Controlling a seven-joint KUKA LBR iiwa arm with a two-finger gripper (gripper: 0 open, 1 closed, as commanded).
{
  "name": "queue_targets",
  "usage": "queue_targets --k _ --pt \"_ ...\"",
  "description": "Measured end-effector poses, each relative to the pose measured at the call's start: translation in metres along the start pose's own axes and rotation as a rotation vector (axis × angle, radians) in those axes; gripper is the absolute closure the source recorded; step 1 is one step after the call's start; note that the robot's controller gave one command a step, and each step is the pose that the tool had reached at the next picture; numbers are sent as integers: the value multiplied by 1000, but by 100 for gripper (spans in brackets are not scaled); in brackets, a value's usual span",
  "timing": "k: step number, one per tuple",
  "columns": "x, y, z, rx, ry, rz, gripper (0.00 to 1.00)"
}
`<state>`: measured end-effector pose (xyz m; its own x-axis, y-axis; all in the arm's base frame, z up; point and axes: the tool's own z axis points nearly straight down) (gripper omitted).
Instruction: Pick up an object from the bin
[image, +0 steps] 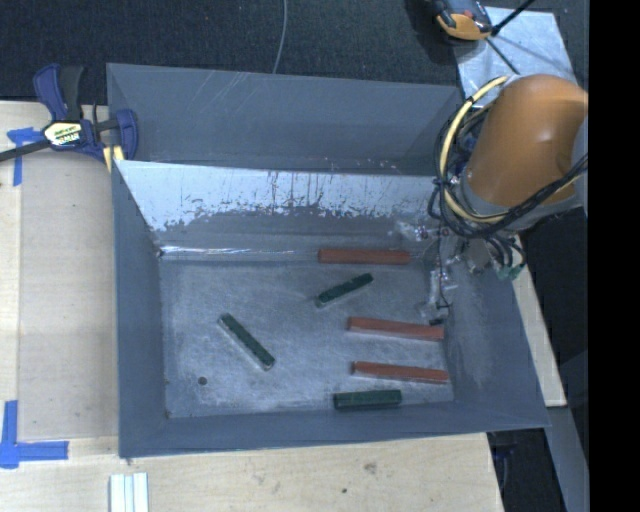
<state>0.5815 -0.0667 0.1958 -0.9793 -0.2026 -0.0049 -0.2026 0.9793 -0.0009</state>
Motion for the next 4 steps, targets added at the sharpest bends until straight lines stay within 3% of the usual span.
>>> queue_targets --k 1,2,3,4 --pt "0 0 0 0 1 0 0" --pt "27 -3 55 2 -4 14 0" --pt "51 -23 123 2 -1 -80 100" --pt "51 -23 123 3 -1 -80 100"
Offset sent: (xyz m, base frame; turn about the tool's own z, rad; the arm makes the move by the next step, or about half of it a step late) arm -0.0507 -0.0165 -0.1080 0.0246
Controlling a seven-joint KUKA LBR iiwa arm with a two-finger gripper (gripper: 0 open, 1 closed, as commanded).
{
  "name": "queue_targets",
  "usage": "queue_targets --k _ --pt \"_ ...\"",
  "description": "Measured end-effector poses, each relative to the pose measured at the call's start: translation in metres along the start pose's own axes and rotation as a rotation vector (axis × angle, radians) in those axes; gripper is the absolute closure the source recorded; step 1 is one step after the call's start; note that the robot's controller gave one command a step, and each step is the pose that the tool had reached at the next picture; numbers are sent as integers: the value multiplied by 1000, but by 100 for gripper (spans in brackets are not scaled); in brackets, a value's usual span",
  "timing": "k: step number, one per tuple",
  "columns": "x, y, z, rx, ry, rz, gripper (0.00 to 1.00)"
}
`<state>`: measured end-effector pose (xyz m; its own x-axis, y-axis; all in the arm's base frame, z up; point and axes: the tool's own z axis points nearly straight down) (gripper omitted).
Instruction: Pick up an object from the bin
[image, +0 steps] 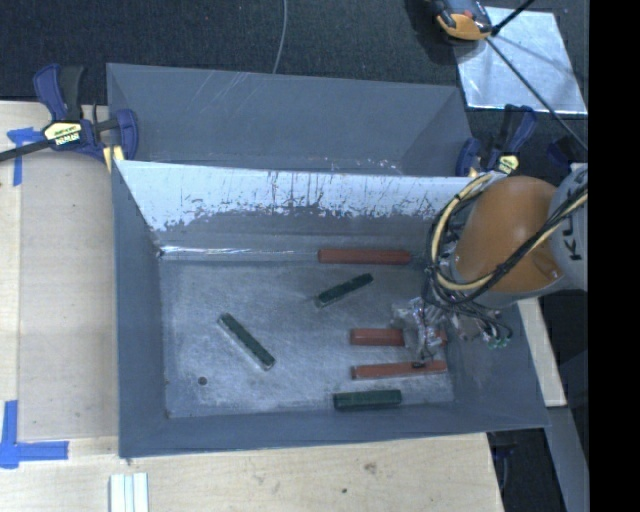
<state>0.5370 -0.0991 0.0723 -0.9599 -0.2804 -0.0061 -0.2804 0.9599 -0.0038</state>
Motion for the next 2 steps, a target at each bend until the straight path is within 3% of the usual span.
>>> queue_targets --k 1,2 --pt "17 1 -46 -6 10 14 100" --pt "33 24 -150 -2 3 48 0"
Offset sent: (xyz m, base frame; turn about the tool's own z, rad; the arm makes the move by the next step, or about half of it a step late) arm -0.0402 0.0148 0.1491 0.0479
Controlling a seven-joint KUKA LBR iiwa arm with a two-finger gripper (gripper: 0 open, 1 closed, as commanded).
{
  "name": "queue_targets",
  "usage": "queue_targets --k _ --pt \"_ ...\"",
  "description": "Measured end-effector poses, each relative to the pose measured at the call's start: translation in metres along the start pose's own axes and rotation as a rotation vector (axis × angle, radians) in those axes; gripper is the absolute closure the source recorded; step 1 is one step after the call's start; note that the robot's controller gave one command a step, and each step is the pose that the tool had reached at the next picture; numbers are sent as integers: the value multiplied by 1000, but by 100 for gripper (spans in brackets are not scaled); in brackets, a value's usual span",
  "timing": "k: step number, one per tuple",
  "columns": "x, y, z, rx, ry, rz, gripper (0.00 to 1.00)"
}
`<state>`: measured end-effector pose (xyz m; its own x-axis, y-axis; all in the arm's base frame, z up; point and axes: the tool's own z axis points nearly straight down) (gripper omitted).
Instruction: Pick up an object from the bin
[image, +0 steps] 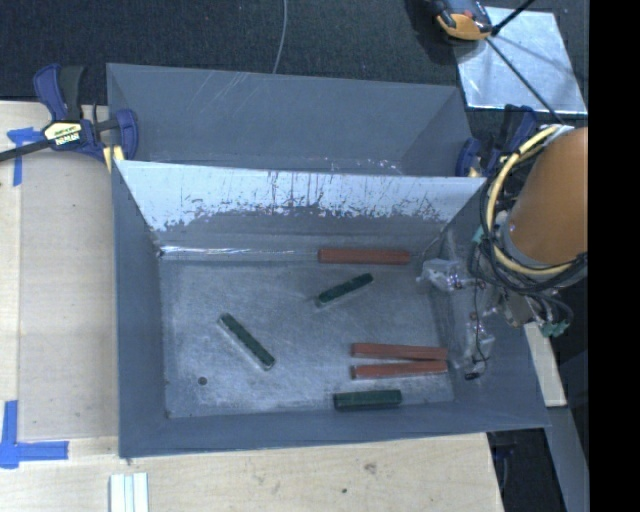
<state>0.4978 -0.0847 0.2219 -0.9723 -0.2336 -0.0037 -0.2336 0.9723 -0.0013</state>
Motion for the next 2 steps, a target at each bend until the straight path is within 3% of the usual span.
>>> queue_targets --k 1,2 --pt "0 0 0 0 1 0 0" --pt "4 -7 53 3 -6 -50 0"
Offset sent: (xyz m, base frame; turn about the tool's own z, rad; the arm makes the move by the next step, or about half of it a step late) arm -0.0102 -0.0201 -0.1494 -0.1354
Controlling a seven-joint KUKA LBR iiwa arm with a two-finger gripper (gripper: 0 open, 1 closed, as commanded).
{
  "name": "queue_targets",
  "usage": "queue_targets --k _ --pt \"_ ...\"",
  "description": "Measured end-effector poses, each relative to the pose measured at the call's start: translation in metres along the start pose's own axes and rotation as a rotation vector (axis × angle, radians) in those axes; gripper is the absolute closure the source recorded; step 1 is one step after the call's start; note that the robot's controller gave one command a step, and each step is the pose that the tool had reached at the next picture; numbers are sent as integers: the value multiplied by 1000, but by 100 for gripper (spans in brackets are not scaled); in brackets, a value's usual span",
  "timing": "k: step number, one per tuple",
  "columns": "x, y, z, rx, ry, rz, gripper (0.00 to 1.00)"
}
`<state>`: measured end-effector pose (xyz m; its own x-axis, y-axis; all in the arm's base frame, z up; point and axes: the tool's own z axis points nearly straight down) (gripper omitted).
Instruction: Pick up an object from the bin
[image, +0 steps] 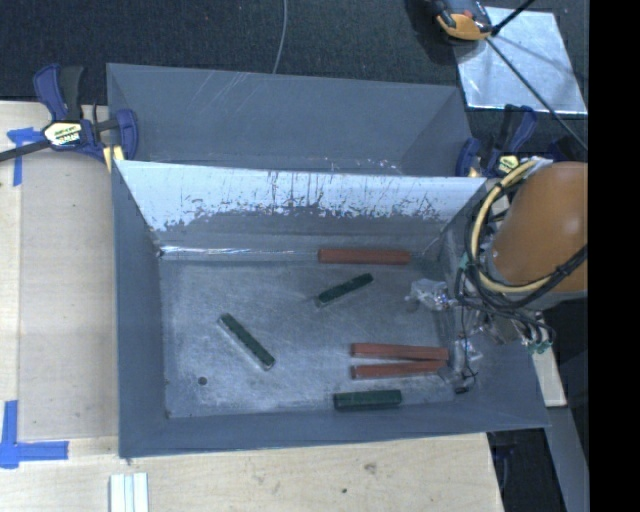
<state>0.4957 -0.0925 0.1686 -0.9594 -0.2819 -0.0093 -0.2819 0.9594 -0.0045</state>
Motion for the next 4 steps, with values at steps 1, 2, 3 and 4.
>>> queue_targets --k 1,2,3,4 --pt "-1 -17 68 -1 2 -34 0" --pt "-18 -3 98 -3 5 -24 100" --pt "-18 -3 98 -3 5 -24 100" --pt "-9 -45 -56 -1 3 -20 100"
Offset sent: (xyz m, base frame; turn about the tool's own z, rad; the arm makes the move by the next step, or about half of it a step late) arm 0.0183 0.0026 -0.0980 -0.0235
